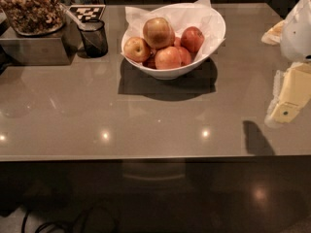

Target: Pick apple from white bowl

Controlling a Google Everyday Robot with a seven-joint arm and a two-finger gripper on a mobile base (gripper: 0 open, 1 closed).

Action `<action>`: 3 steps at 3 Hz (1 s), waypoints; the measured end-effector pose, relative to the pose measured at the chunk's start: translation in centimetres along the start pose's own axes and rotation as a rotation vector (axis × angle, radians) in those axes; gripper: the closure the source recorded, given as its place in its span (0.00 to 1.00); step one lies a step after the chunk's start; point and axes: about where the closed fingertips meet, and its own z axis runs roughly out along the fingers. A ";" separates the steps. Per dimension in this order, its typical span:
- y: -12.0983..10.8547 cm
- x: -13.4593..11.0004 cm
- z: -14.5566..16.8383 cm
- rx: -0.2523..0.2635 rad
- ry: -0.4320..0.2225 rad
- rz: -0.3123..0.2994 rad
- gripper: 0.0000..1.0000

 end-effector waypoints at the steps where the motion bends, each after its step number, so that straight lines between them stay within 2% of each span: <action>1: 0.0 0.0 0.0 0.000 0.000 0.000 0.00; 2: -1.2 -1.0 -0.6 0.028 -0.090 0.080 0.00; 3: -4.1 -3.7 -1.1 0.047 -0.255 0.201 0.00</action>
Offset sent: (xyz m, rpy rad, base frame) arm 0.0330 0.0122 0.0275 0.2850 -0.0914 -0.1676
